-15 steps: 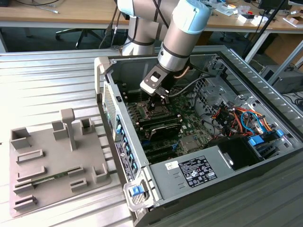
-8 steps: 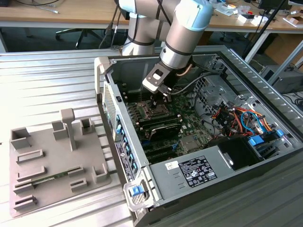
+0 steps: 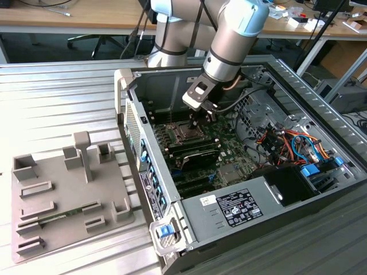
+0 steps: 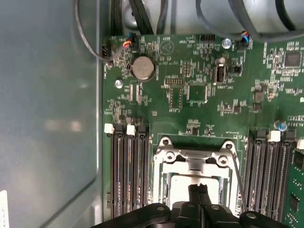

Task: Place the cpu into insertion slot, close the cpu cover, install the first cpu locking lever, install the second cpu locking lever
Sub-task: 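Close the cpu cover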

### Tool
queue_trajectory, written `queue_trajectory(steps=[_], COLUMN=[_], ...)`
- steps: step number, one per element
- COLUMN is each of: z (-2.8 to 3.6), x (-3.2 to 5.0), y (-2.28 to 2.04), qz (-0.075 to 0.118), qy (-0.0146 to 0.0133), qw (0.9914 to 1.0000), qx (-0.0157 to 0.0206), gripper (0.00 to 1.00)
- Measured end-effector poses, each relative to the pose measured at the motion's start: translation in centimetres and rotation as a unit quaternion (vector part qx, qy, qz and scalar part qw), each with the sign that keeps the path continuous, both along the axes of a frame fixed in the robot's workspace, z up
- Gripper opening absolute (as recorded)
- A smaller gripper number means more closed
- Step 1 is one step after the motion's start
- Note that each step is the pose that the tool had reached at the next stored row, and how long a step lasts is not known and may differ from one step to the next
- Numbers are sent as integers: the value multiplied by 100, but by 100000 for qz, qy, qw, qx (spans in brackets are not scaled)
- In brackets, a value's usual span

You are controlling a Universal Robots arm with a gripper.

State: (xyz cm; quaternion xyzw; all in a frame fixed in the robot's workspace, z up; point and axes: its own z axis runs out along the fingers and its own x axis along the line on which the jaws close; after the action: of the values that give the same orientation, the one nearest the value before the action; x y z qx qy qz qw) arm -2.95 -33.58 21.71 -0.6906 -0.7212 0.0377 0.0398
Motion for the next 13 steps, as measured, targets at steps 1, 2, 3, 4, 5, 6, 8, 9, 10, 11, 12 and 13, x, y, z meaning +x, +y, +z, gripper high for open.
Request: queue_trajectory(steps=[1,2,3,4,5,6,8,9,10,11,12,13], z=[7,16,31,43,51,59,89,98,113,119,125,136], x=[11,20,34,46,53,61,94,104,121,130,140,155], y=[0,0,0,0,0,0,0,0,0,0,0,0], qz=[3,1,1,-2,-3,-4,-3,1,-1,1,2,-4], qy=[4,8,20,27,30,35,60,69,89,97,114,129], qw=[100000,100000,100000,100000,100000,100000,100000,100000,100000,100000,100000,100000], qx=[4,3,-3,2,3,2,0,-2,0,1,2,1], gripper=[11,11,11,11,11,11,11,11,11,11,11,11])
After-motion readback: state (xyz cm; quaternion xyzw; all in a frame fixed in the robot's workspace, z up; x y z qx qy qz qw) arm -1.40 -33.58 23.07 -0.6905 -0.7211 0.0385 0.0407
